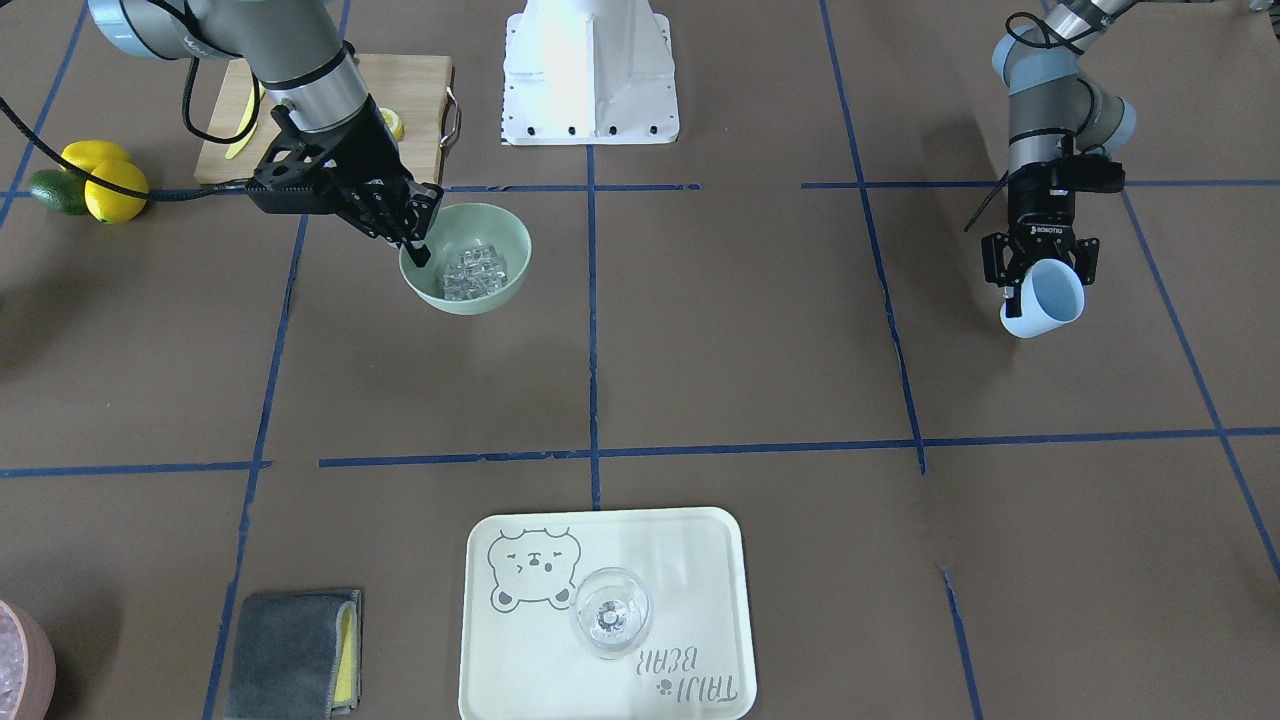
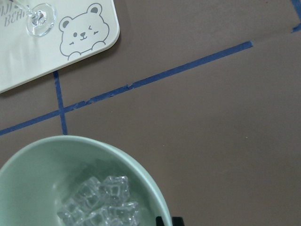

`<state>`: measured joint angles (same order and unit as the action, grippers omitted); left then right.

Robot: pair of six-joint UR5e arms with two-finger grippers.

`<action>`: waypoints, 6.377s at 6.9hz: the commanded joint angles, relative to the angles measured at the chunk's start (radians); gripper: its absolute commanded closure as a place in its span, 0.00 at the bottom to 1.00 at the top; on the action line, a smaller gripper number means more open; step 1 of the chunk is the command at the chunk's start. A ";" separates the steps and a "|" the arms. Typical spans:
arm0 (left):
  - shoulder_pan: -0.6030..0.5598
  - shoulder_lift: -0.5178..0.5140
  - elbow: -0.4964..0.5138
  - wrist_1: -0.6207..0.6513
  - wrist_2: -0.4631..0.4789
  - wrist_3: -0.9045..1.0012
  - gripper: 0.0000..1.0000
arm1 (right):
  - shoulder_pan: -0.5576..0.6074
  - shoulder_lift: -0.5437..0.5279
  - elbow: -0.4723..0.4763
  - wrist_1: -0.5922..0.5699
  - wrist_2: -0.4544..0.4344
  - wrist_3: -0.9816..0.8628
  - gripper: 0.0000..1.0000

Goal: Pour ice into bowl

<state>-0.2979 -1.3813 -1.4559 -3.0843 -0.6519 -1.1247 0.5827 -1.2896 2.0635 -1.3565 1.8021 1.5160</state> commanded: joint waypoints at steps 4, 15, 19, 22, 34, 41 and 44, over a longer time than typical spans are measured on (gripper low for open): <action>-0.003 0.010 0.032 -0.007 0.000 0.006 0.00 | 0.068 -0.149 0.032 0.005 0.010 -0.171 1.00; -0.226 0.119 -0.259 0.010 -0.396 0.320 0.00 | 0.190 -0.486 -0.044 0.298 0.048 -0.402 1.00; -0.458 0.076 -0.377 0.291 -0.791 0.384 0.00 | 0.351 -0.545 -0.206 0.390 0.155 -0.637 1.00; -0.738 -0.063 -0.388 0.540 -1.084 0.581 0.00 | 0.350 -0.542 -0.249 0.390 0.160 -0.639 1.00; -1.197 -0.254 -0.219 1.354 -1.637 1.203 0.00 | 1.014 -0.467 -0.247 -0.252 0.550 -1.729 0.00; -1.285 -0.182 -0.121 1.354 -1.743 1.266 0.00 | 1.031 -0.470 -0.298 -0.247 0.542 -1.706 0.00; -1.314 -0.185 -0.222 1.451 -1.738 1.179 0.00 | 1.063 -0.479 -0.298 -0.247 0.559 -1.692 0.00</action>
<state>-1.6076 -1.5649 -1.6434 -1.6555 -2.3918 0.1013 1.6345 -1.7640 1.7661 -1.6030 2.3514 -0.1772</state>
